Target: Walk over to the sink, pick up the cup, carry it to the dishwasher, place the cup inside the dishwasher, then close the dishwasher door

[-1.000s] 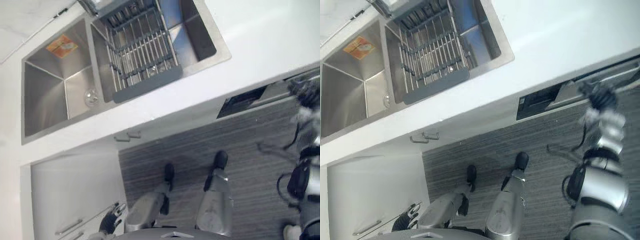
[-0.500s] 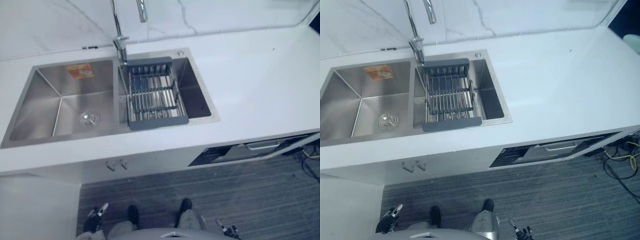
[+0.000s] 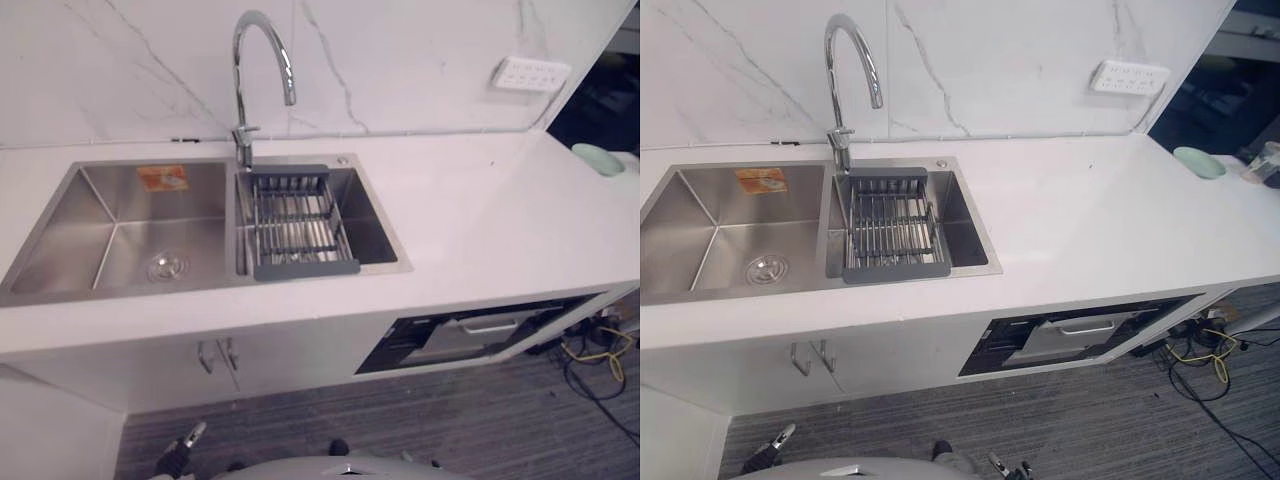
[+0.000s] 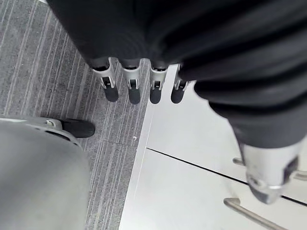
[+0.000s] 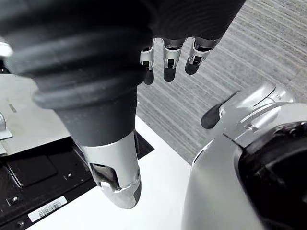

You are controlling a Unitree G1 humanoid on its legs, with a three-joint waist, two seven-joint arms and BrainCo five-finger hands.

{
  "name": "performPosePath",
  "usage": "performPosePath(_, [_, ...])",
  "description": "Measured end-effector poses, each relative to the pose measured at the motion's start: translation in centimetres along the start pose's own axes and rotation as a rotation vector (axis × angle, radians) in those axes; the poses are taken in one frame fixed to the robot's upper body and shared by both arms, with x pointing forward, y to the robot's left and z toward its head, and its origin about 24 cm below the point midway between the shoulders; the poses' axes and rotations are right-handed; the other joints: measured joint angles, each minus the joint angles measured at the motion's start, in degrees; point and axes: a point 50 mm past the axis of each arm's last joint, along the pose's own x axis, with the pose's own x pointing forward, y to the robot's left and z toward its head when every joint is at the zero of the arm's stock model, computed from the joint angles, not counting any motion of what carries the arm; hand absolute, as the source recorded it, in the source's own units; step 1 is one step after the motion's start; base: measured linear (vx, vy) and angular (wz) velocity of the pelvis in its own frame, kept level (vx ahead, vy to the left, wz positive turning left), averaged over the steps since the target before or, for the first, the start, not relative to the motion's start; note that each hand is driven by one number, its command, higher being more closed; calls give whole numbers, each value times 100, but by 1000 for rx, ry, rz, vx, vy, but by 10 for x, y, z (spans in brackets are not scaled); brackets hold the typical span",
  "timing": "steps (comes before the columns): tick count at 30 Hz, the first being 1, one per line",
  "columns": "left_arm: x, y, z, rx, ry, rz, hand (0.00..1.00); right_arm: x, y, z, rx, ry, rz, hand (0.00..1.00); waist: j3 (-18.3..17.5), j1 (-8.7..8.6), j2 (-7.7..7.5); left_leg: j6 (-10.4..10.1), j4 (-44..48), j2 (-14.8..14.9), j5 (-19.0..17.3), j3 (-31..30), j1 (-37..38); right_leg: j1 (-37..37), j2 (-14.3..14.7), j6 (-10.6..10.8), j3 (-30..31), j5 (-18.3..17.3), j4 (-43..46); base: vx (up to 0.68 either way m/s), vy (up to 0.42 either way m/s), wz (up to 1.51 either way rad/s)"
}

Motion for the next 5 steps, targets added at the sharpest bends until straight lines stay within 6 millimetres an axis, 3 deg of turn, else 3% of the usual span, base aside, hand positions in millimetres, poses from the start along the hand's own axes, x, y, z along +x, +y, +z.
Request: performPosePath(5, [2,-11,2,-89,6,-22,0,3,4,4,-67,22,32,0,-7,40,54,5,33,-19,-102,48,71,61,-3,9,4,16,-110,57,-2,-6])
